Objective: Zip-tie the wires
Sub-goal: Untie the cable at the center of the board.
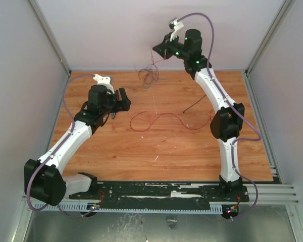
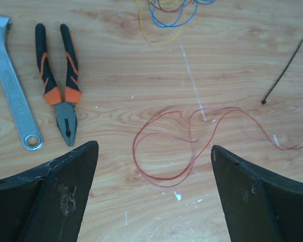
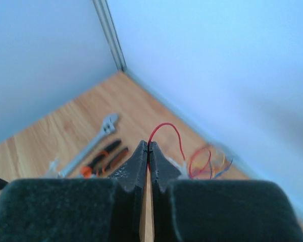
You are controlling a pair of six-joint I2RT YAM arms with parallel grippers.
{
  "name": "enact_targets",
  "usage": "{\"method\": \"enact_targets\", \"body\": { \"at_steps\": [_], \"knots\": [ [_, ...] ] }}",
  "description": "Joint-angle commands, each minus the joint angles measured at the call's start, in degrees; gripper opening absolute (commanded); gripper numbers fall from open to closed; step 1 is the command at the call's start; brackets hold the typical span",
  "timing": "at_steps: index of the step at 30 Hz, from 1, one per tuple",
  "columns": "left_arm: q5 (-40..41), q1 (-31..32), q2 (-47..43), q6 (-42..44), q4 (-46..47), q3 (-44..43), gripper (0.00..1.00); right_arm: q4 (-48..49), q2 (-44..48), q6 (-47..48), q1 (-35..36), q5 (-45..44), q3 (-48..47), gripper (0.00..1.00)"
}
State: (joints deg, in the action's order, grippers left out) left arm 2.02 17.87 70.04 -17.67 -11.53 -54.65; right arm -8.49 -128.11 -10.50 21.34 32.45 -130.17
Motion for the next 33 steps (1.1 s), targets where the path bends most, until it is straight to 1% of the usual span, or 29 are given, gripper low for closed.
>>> {"method": "enact_targets", "body": {
  "at_steps": [1,8,11,15,17,20,23,25,27,33],
  "knots": [
    [-3.2,-0.7,-1.9,-0.9,3.8,-0.1,0.98,10.7,5.9,-3.9,0.3,3.6,-4.2,0.0],
    [-4.0,-0.9,-3.1,-1.4,4.8,0.4,0.98,22.7,11.5,-5.3,-0.1,3.0,-5.5,0.0],
    [-5.9,-1.0,-3.1,-1.7,6.9,1.1,0.98,23.4,11.3,-6.5,-0.6,3.5,-8.4,0.0],
    [-10.6,-1.0,-2.2,-2.4,14.0,2.9,0.98,24.2,10.5,-8.2,-1.1,4.1,-9.5,0.0],
    [-14.2,-1.0,-0.9,-3.3,20.3,4.1,0.99,24.2,10.1,-9.0,-1.3,4.2,-9.5,0.0],
    [-17.1,-1.0,2.7,-6.1,31.3,5.4,0.98,24.0,9.9,-9.5,-1.3,5.0,-9.5,0.0],
    [-20.0,-0.9,7.3,-9.9,39.1,5.1,0.98,23.7,10.1,-9.3,-1.3,5.0,-9.3,0.0],
    [-21.2,-0.6,10.1,-11.7,42.2,4.1,0.98,23.6,10.4,-9.1,-1.3,5.1,-9.4,0.0],
    [-22.0,-0.2,12.6,-12.4,43.0,2.5,0.98,23.1,10.8,-8.5,-1.2,5.3,-9.3,0.0],
    [-22.5,1.2,17.8,-11.6,46.3,-0.1,0.98,19.9,13.0,-7.4,-1.5,4.3,-9.1,0.0]
  ]
}}
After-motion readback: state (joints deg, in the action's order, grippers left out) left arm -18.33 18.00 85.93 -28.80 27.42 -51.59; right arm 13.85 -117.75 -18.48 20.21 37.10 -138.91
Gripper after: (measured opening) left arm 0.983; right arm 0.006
